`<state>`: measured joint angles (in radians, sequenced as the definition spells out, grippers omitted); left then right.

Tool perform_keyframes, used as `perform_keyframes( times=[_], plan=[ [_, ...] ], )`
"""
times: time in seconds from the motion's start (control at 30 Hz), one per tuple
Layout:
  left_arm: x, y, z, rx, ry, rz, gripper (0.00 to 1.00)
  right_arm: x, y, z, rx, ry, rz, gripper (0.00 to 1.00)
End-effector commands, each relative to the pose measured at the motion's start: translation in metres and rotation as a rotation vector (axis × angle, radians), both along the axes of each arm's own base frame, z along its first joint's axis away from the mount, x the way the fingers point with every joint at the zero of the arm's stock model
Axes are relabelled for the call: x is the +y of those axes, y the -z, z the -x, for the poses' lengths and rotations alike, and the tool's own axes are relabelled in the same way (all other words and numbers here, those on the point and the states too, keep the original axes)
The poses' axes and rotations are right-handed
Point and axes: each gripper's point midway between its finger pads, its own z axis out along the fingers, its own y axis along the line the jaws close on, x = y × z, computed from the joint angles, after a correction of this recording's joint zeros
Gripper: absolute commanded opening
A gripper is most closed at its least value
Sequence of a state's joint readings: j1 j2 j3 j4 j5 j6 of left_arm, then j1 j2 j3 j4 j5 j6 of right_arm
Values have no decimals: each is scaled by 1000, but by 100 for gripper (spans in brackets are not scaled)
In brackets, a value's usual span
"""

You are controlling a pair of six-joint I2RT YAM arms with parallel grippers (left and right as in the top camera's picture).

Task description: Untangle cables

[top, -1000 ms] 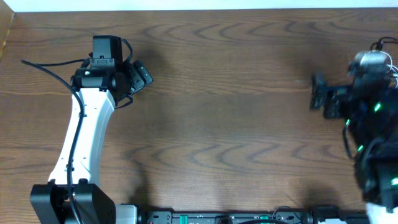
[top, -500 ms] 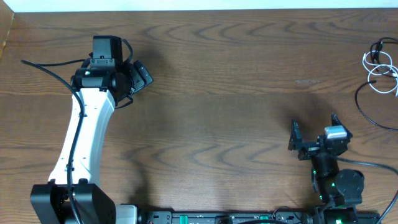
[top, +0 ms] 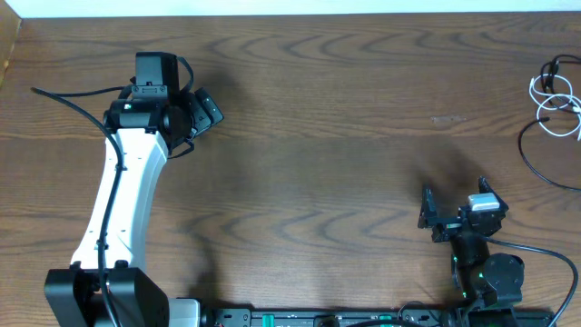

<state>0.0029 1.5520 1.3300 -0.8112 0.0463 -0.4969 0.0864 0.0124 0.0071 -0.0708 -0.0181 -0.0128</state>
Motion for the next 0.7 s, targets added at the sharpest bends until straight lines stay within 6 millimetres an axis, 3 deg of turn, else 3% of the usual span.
perform_keyframes(
  times=[0.0, 0.67],
  plan=[
    [2, 1, 2, 6, -4, -6, 98, -1, 1, 0, -1, 5, 12, 99],
    [4, 2, 3, 10, 0, -16, 98, -1, 1, 0, -1, 5, 11, 99]
  ],
)
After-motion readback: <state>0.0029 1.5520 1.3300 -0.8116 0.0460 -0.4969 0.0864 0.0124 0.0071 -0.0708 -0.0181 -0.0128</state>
